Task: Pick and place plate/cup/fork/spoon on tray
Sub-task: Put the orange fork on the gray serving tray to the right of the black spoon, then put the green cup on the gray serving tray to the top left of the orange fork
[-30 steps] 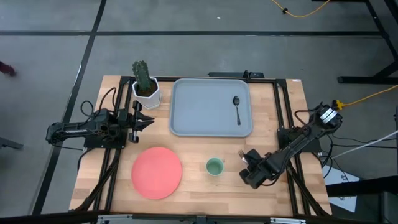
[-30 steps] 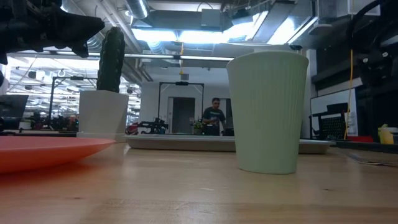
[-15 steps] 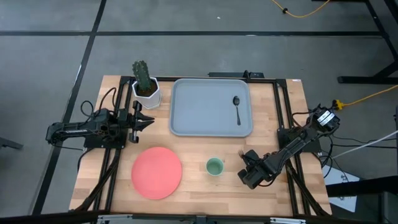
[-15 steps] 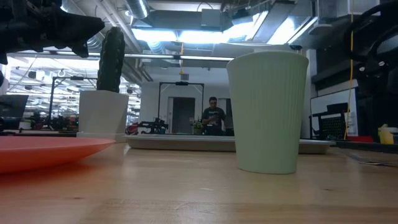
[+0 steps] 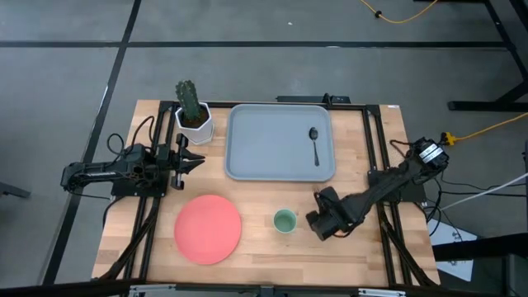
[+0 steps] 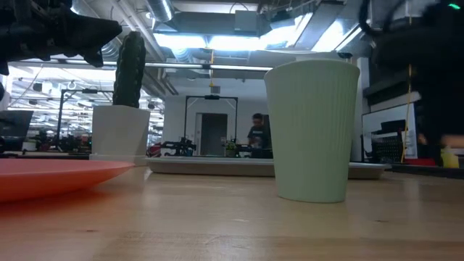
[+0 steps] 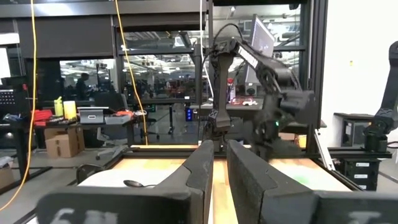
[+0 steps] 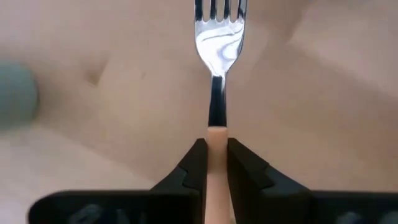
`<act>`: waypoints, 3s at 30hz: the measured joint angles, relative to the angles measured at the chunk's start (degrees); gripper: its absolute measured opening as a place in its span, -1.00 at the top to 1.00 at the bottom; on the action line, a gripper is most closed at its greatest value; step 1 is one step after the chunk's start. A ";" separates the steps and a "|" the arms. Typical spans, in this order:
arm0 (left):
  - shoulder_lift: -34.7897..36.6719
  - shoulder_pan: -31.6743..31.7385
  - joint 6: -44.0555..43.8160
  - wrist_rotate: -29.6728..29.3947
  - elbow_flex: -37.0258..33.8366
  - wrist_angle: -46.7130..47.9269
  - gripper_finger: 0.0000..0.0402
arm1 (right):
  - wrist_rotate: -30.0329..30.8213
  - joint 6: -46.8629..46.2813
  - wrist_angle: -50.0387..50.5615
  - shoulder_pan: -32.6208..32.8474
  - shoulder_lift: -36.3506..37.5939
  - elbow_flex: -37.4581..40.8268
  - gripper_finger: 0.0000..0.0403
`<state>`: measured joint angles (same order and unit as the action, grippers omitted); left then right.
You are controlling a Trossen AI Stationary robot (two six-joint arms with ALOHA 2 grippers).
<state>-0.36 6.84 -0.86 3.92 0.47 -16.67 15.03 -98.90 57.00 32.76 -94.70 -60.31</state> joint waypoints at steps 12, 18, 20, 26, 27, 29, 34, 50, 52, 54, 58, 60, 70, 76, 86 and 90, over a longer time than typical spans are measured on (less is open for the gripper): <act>0.01 0.00 0.00 -0.29 -0.01 0.35 0.79 | 7.24 4.36 5.59 -24.51 0.64 -8.09 0.80; 0.02 0.00 0.00 -0.28 -0.01 0.37 0.79 | 3.65 21.17 -11.65 -37.64 0.64 -3.52 0.80; 0.01 0.00 0.00 -0.27 -0.02 0.37 0.79 | 2.51 21.19 -13.71 -40.84 0.64 -1.91 0.80; 0.00 -0.01 -0.01 -0.25 -0.01 0.42 0.79 | -3.34 21.53 -20.21 -46.73 -0.24 2.21 0.80; 0.02 -0.01 -0.02 -0.26 -0.02 0.43 0.79 | -3.54 22.19 -20.53 -47.22 -0.75 2.41 0.80; 0.00 -0.01 0.00 -0.24 -0.02 0.44 0.79 | -3.58 23.99 -21.65 -48.26 -1.74 2.51 0.80; 0.00 0.00 0.00 -0.24 -0.02 0.52 0.79 | -4.94 29.52 -23.48 -51.91 -3.82 2.51 0.80; 0.00 -0.01 0.00 -0.22 -0.02 0.57 0.79 | -5.67 34.88 -23.09 -54.63 -4.86 2.49 0.57; 0.00 0.01 0.00 -0.22 0.00 0.57 0.79 | -5.68 34.91 -22.54 -54.63 -5.02 2.49 0.57; 0.00 -0.01 -0.02 -0.22 -0.02 0.59 0.79 | -5.66 34.92 -22.83 -54.66 -5.08 2.49 0.57; 0.01 -0.01 0.00 -0.22 0.00 0.59 0.79 | -4.77 35.59 -22.68 -54.67 -4.99 1.95 0.56; 0.00 -0.01 0.00 -0.22 -0.01 0.61 0.79 | -3.06 37.82 -22.44 -54.31 -4.03 0.64 0.56; 0.00 -0.01 -0.01 -0.24 0.00 0.60 0.79 | 0.52 52.81 -23.84 -40.45 3.20 -3.46 0.55; 0.00 -0.01 0.00 -0.23 -0.02 0.61 0.79 | 3.80 61.45 -26.99 -25.53 3.83 -3.46 0.55; 0.00 0.00 -0.02 -0.24 0.00 0.61 0.79 | 11.64 66.36 -28.68 -11.30 2.15 -6.79 0.55; 0.00 0.01 -0.02 -0.23 -0.01 0.61 0.79 | 11.50 68.84 -26.48 -10.23 -0.46 -11.13 0.55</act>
<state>-0.36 6.85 -0.89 3.70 0.46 -16.05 26.53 -30.06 30.52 22.52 -95.17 -71.44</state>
